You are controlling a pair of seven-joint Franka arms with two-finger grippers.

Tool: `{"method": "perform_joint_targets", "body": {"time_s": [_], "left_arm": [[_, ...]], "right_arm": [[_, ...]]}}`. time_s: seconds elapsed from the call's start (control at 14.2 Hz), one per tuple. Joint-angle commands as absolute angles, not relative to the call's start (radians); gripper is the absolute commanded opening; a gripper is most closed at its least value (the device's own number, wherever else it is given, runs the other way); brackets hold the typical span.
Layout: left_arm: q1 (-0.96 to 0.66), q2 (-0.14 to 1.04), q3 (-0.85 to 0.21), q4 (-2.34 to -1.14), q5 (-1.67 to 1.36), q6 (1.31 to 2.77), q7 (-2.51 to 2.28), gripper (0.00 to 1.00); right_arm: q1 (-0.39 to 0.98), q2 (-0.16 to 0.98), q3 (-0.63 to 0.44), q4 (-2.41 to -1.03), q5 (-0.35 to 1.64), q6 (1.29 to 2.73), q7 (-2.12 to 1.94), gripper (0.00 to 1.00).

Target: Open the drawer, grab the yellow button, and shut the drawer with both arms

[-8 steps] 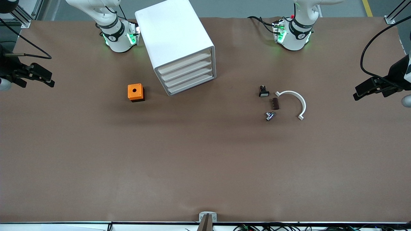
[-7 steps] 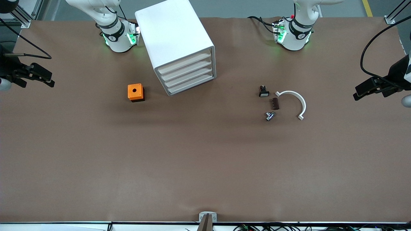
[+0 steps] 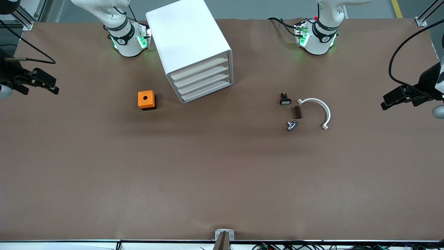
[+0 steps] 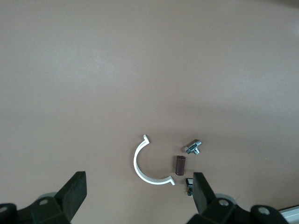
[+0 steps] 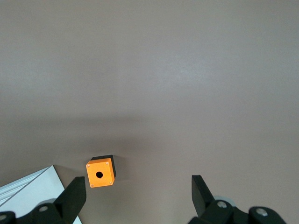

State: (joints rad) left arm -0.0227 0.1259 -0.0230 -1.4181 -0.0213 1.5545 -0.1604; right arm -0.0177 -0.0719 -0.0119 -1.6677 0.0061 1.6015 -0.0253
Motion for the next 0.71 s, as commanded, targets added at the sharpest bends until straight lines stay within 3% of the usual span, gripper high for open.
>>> {"method": "perform_joint_targets", "body": {"time_s": [0.0, 0.28, 0.64], "left_arm": [[-0.017, 0.147, -0.025, -1.397, -0.024, 1.563, -0.140, 1.00], [-0.032, 0.149, -0.026, -1.397, -0.069, 1.563, -0.146, 0.99], [-0.026, 0.143, -0.029, -1.397, -0.338, 1.520, -0.167, 0.99]], "right_arm": [[-0.017, -0.103, -0.012, -1.697, 0.011, 1.612, -0.023, 1.00], [-0.017, -0.103, -0.012, -1.697, 0.011, 1.612, -0.023, 1.00], [-0.017, -0.101, -0.012, -1.697, 0.011, 1.614, -0.023, 1.00]]}}
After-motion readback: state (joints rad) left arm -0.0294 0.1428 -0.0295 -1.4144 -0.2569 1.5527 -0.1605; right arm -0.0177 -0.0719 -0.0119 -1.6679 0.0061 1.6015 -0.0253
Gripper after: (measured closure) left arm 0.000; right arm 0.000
